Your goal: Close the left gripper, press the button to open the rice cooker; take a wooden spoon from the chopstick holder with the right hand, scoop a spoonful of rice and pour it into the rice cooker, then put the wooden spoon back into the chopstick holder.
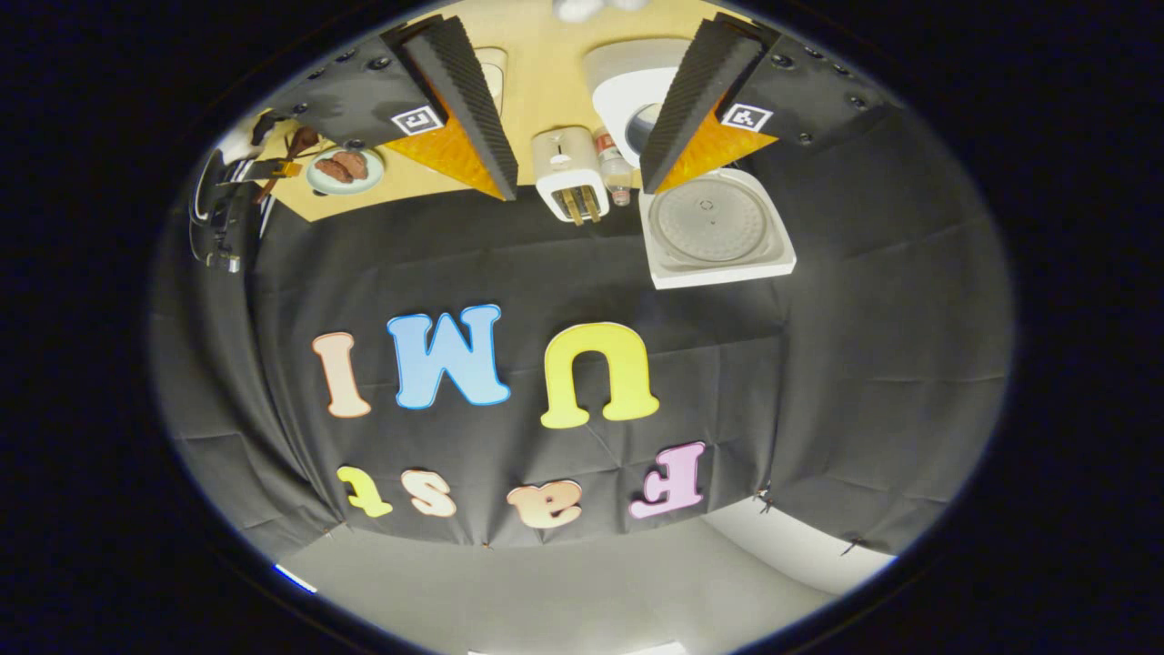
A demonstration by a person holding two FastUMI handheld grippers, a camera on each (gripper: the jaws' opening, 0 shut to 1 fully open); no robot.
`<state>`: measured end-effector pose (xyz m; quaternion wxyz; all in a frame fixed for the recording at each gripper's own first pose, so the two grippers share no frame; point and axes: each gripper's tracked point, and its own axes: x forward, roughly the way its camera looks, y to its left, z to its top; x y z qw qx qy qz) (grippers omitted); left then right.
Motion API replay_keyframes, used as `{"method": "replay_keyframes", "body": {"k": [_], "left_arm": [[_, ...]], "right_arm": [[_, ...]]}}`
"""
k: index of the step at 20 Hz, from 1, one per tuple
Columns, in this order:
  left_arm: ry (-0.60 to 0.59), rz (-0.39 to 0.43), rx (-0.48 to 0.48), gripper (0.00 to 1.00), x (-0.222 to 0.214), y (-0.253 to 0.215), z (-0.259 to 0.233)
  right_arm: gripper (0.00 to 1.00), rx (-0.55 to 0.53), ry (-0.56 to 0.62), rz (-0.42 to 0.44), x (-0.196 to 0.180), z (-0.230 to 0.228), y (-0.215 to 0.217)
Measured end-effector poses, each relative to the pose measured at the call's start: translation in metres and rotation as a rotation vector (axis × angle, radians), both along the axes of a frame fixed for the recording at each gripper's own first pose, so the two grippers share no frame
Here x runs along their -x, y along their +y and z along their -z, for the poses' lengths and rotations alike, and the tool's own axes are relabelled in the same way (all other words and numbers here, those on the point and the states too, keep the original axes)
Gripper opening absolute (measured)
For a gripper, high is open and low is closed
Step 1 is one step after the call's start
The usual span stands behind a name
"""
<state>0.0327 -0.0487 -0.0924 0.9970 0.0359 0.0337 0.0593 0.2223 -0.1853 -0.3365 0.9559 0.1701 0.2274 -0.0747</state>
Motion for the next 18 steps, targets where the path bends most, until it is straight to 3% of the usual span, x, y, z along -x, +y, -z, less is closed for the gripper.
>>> {"method": "replay_keyframes", "body": {"k": [6, 11, 15, 18], "left_arm": [[-0.007, -0.028, 0.003, 0.94, 0.006, 0.03, 0.007], [-0.018, -0.055, -0.011, 0.94, 0.018, 0.064, 0.014], [-0.039, -0.072, -0.015, 0.95, 0.027, 0.082, 0.014], [-0.042, -0.079, 0.003, 0.95, 0.033, 0.089, 0.018]], "right_arm": [[0.16, 0.123, -0.055, -0.004, 0.005, -0.049, 0.005], [0.16, 0.253, -0.16, -0.033, 0.005, -0.143, 0.026], [0.17, 0.326, -0.257, -0.111, 0.008, -0.213, 0.085], [0.17, 0.383, -0.3, -0.218, 0.013, -0.232, 0.151]]}}
